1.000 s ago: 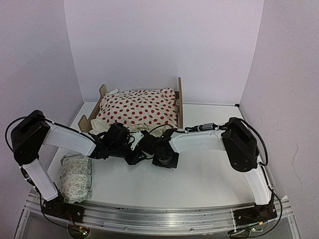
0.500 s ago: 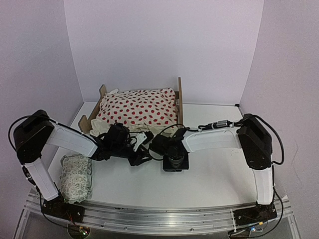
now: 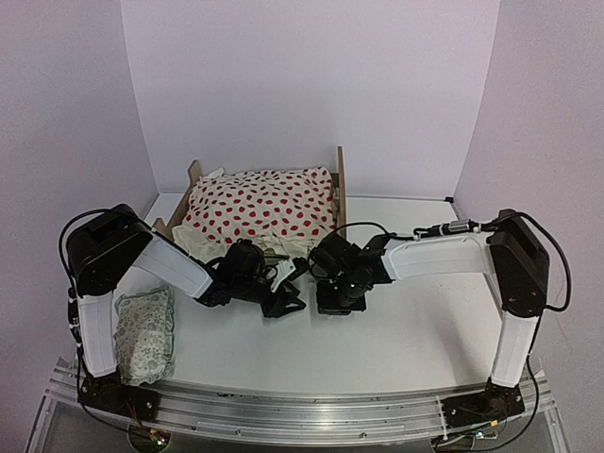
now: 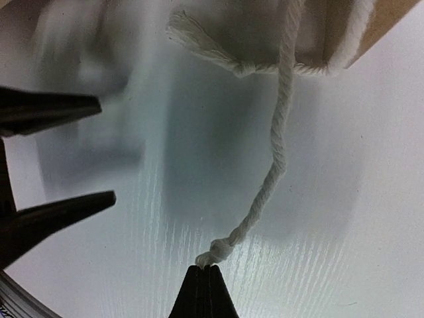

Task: Set up the pet bed
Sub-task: Tie the right ropes of the mattress at the bed frame base.

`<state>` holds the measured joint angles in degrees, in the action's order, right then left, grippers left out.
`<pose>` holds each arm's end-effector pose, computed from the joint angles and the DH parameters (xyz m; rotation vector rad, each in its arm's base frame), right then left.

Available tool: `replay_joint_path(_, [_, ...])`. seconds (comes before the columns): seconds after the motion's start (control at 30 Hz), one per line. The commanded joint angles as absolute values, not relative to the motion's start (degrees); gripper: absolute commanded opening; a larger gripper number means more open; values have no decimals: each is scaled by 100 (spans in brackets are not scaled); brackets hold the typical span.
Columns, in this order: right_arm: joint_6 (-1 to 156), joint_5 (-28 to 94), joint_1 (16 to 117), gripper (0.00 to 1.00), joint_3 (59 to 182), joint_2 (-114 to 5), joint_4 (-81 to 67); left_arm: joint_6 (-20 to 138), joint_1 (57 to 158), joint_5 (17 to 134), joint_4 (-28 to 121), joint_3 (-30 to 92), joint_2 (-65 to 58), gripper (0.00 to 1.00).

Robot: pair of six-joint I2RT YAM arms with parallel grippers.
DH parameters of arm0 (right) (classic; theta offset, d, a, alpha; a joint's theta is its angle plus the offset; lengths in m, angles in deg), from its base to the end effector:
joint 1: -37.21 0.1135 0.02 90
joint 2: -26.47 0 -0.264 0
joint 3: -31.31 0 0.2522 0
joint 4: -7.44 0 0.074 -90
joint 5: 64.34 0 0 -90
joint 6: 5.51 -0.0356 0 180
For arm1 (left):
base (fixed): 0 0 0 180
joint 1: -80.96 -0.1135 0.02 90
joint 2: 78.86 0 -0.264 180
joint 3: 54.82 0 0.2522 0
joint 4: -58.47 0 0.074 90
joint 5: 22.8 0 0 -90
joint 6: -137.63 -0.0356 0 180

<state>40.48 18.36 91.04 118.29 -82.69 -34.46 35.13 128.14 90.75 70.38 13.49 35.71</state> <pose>0.2326 0.3105 0.1694 -0.1936 2.7211 0.3588 0.2561 -0.2973 0.1112 1.3095 1.7946 -0.7868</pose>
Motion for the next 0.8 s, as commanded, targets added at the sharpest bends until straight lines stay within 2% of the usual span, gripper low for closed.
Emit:
replay_joint_path(0.0, [4242,2019,9010,0,11413,-7680,-2902,3355,12790,8857,7364,1879,3898,48])
replay_joint_path(0.33, [4279,1948,8937,0,10887,-7251,-2697,3493,12807,8612,7078,2585,4426,51])
replay_joint_path(0.77, [4166,1995,8922,0,10646,-7022,-2576,3681,12850,8509,5848,3710,5105,52])
